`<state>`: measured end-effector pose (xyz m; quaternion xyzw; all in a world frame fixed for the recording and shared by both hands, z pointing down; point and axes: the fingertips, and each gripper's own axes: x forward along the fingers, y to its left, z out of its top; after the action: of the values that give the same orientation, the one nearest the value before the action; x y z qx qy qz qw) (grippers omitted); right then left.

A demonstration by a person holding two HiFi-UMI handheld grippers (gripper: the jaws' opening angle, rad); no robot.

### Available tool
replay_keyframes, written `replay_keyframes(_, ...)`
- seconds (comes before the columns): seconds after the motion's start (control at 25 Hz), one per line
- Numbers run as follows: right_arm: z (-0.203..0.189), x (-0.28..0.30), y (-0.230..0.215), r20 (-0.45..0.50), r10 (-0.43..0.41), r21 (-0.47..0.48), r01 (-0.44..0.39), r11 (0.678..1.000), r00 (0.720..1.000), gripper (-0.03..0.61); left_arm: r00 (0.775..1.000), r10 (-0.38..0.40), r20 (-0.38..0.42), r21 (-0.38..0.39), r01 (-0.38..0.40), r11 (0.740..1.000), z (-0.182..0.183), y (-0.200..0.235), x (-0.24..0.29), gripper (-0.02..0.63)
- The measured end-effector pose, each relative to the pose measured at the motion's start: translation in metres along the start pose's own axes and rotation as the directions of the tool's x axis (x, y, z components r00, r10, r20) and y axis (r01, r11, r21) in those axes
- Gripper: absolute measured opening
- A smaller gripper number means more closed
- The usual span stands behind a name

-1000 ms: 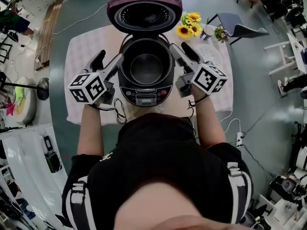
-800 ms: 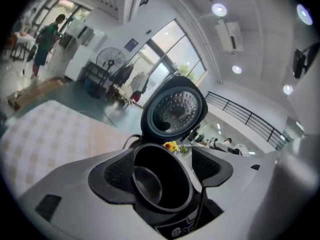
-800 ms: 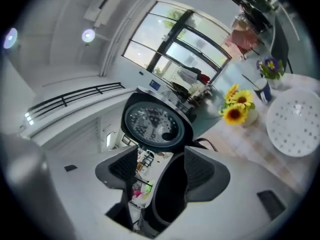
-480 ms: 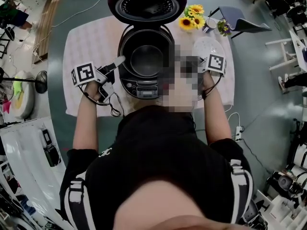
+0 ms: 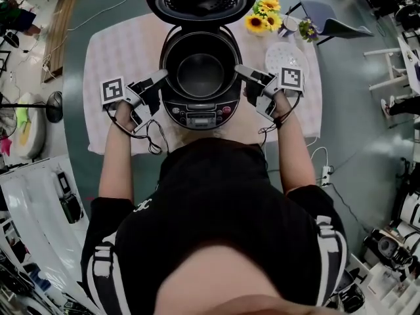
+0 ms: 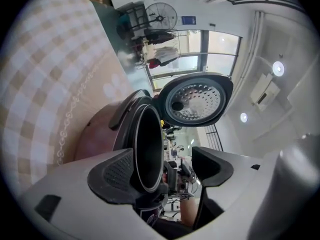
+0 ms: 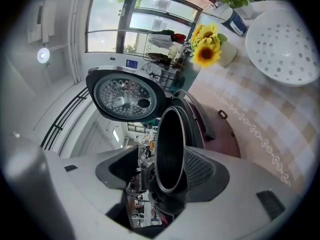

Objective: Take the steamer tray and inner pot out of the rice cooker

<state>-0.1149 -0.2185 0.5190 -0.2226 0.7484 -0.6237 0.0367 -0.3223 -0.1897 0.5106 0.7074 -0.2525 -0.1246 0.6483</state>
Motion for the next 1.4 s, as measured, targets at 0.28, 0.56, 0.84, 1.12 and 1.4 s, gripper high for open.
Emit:
replay_keyframes(0.28, 0.002, -0.001, -0.004, -0.008, 0.023, 0.059, -0.023, 0.998, 1.000, 0.262, 1.000, -0.005, 0.010, -0.010, 0.005, 1.000, 0.015, 0.003, 0.004, 0.354)
replay_keyframes(0.56, 0.003, 0.001, -0.012, -0.015, 0.015, 0.073, -0.014, 0.997, 1.000, 0.255, 1.000, 0.014, -0.013, 0.013, -0.014, 1.000, 0.022, 0.006, 0.012, 0.309)
replay_keyframes(0.84, 0.004, 0.008, -0.036, -0.065, -0.190, -0.040, 0.188, 0.981, 0.980, 0.037, 0.994, 0.079, -0.074, 0.040, -0.076, 0.996, 0.027, 0.018, 0.014, 0.199)
replay_keyframes(1.12, -0.001, 0.012, -0.035, -0.076, -0.209, -0.041, 0.207, 0.978, 0.975, 0.014, 0.965, 0.231, -0.127, 0.116, -0.216, 0.969, 0.029, 0.045, 0.011, 0.014)
replay_keyframes(1.4, 0.000, 0.004, -0.016, -0.024, -0.201, -0.083, 0.199, 0.977, 0.979, 0.014, 0.983, 0.147, -0.107, 0.101, -0.137, 0.985, 0.027, 0.025, 0.005, 0.011)
